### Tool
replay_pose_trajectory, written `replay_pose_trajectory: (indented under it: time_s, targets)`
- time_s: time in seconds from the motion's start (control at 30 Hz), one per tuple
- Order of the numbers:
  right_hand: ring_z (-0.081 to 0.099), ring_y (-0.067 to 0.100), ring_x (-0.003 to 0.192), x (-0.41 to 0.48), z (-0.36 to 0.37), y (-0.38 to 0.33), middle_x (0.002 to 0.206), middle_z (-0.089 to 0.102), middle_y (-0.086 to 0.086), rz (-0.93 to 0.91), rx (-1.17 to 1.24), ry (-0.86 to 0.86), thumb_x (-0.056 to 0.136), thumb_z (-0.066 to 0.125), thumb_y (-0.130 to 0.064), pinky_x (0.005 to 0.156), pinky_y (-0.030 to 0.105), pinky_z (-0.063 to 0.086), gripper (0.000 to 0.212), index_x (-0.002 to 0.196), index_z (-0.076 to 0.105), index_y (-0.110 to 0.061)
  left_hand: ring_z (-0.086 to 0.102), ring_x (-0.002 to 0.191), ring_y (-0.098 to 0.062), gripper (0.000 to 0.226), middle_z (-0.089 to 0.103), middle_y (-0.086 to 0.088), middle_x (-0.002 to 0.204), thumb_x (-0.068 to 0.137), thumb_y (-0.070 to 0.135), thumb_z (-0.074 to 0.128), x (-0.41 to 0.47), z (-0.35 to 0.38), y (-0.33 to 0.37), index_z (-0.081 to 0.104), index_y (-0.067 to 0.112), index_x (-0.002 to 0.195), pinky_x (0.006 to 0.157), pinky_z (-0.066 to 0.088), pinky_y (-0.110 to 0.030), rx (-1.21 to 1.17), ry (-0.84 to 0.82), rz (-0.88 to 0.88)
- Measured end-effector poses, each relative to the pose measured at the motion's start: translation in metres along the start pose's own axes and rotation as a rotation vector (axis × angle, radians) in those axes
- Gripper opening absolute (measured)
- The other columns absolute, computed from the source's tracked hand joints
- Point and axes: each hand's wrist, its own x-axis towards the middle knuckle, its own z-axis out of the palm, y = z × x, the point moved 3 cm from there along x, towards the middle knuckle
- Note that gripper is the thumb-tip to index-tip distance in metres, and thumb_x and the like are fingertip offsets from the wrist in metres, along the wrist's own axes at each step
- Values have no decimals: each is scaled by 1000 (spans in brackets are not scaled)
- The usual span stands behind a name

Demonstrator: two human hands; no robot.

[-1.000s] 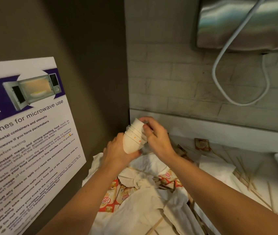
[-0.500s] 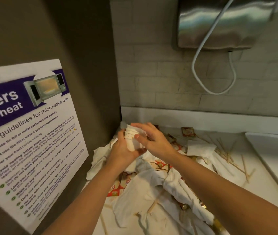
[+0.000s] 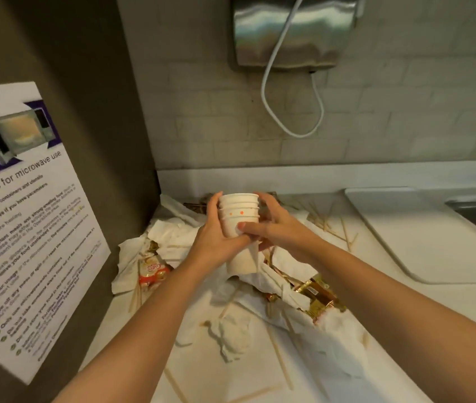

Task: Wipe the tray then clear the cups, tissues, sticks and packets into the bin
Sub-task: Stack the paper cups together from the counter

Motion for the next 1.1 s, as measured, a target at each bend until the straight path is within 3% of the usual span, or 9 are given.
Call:
replay_pose_trajectory:
  time_s: [0.1, 0.27, 0.4, 0.53, 0.63, 0.77, 1.0, 1.1]
  targets:
    - [64, 17, 93, -20, -23, 2, 111, 57, 0, 53, -29, -29, 82, 70, -19, 76, 39, 58, 74, 141, 26, -29, 55, 103, -14, 95, 43, 8, 123, 72, 29, 78, -7, 15, 12, 15, 38, 142, 89, 52, -35, -49, -127, 18]
    - [63, 23, 103, -60, -64, 14, 115, 58, 4, 90, -41, -28, 81, 70, -18, 86, 46, 55, 71, 138, 30, -30, 55, 112, -19, 82, 44, -1, 135, 78, 17, 73, -22, 52, 32, 22, 36, 139, 90, 51, -37, -129, -279, 34]
    - [62, 22, 104, -102, -103, 25, 117, 59, 6, 111, -44, -22, 82, 69, -20, 84, 42, 55, 61, 133, 35, -28, 56, 111, -21, 63, 49, -3, 130, 80, 25, 69, -38, 94, 49, 28, 50, 122, 90, 52, -49, -134, -352, 22]
    - [62, 21, 106, -150, -143, 36, 118, 60, 5, 132, -50, 14, 82, 68, -23, 84, 42, 55, 56, 129, 38, -27, 60, 105, -23, 45, 58, -9, 116, 88, 31, 61, -63, 140, 73, 34, 47, 119, 89, 53, -48, -148, -392, 25]
    - [62, 24, 107, -190, -175, 46, 118, 60, 6, 149, -61, 37, 80, 69, -22, 84, 44, 55, 57, 130, 40, -23, 61, 100, -21, 43, 59, -13, 115, 89, 28, 61, -89, 180, 94, 34, 38, 121, 79, 57, -35, -168, -455, 41]
    - [60, 16, 104, -249, -216, 60, 116, 56, 1, 224, -161, 22, 79, 71, -17, 77, 33, 58, 57, 127, 41, -24, 61, 101, -21, 49, 55, -9, 116, 84, 35, 65, -125, 232, 117, 34, 31, 122, 76, 58, -32, -69, -566, 93]
    - [65, 16, 97, -348, -270, 100, 102, 63, 0, 395, -260, -51, 76, 75, -13, 80, 35, 58, 32, 102, 56, -18, 67, 87, -21, 48, 65, -7, 99, 79, 38, 71, -191, 323, 130, 44, 25, 117, 73, 59, -37, 34, -699, 138]
    - [64, 13, 88, -381, -280, 125, 92, 64, -1, 450, -265, -72, 73, 77, -8, 75, 30, 55, 27, 92, 58, -15, 65, 80, -24, 42, 64, -7, 90, 78, 32, 73, -214, 358, 122, 49, 22, 111, 71, 59, -40, 57, -754, 153]
